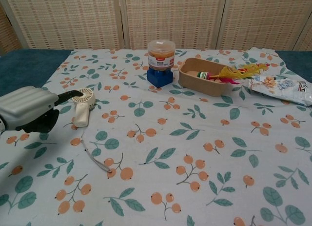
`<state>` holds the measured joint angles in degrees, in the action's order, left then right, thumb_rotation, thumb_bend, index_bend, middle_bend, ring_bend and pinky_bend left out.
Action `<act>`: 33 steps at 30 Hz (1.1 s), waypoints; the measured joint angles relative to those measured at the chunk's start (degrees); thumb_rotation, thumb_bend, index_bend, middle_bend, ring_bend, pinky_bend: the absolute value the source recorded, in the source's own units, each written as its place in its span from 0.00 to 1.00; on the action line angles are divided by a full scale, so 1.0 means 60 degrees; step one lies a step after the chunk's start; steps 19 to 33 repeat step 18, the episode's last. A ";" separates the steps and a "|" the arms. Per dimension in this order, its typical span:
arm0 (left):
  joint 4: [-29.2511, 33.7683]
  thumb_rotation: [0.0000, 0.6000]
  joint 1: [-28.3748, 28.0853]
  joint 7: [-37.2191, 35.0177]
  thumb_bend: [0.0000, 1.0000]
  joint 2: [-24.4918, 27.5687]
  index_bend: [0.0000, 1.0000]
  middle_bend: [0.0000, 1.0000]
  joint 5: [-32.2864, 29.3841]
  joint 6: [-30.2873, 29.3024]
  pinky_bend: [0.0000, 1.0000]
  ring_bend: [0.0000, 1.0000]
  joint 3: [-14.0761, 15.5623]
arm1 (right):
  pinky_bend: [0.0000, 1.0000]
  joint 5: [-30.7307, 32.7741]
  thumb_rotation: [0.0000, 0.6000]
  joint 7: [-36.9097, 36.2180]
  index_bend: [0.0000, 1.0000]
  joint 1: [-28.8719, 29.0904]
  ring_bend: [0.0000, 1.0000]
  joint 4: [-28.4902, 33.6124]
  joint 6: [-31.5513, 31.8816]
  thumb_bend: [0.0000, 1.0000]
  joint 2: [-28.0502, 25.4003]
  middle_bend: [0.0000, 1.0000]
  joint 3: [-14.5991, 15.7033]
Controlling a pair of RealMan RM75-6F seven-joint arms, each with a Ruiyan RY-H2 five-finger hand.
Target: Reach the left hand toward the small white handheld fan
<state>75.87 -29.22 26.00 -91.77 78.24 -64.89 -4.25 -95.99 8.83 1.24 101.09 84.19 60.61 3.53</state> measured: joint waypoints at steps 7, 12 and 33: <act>0.2340 1.00 0.0962 -0.0564 0.43 0.1546 0.00 0.16 0.1326 -0.2012 0.38 0.14 0.0773 | 0.00 -0.0275 1.00 -0.0070 0.00 -0.0069 0.00 0.0057 0.0136 0.18 -0.0094 0.00 0.0145; 0.3649 0.81 0.2511 -0.1509 0.34 0.3487 0.00 0.00 0.1987 -0.3427 0.08 0.00 0.2335 | 0.00 -0.0362 1.00 -0.0273 0.00 -0.0141 0.00 0.0173 0.0262 0.18 -0.0285 0.00 0.0215; 0.3625 0.69 0.4173 -0.3321 0.33 0.4733 0.00 0.00 0.3026 -0.5385 0.06 0.00 0.3188 | 0.00 -0.0563 1.00 -0.0415 0.00 -0.0227 0.00 0.0328 0.0351 0.18 -0.0404 0.00 0.0365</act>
